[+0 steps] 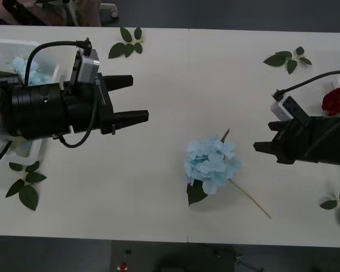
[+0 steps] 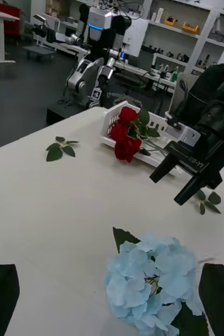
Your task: Put the red flowers into the right box and the blue flowers into the left box
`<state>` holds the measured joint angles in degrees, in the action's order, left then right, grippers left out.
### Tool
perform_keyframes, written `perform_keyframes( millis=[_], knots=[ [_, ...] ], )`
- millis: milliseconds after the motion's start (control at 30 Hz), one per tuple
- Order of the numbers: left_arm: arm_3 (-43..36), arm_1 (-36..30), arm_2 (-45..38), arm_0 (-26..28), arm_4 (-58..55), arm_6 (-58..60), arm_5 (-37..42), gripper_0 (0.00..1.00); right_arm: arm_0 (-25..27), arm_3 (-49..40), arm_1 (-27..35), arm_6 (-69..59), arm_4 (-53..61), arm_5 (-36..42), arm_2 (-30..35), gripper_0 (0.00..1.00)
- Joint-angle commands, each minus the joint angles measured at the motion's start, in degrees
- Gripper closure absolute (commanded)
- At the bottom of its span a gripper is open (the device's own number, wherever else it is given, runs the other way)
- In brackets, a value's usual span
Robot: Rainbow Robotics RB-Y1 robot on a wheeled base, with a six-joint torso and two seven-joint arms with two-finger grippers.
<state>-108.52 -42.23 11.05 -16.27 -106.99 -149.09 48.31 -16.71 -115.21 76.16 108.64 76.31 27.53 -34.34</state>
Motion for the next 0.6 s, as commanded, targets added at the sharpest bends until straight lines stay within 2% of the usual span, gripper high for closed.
perform_keyframes(
  millis=[33, 333, 600],
  knots=[
    [-0.9, 1.0, -2.6, -0.2, 1.3, -2.3, 3.3, 0.0, -1.1, -3.4, 3.9, -3.4, 0.4, -0.4, -0.5, 0.3],
    [-0.9, 1.0, -2.6, -0.1, 1.3, -2.6, 3.4, 0.0, 4.8, -7.8, 7.4, -3.2, -1.0, -1.5, -0.6, 0.3],
    [-0.9, 1.0, -2.6, -0.1, 1.3, -2.6, 3.4, 0.0, 10.6, -6.1, 2.7, -2.5, -9.9, -1.9, -0.6, 0.31]
  ],
)
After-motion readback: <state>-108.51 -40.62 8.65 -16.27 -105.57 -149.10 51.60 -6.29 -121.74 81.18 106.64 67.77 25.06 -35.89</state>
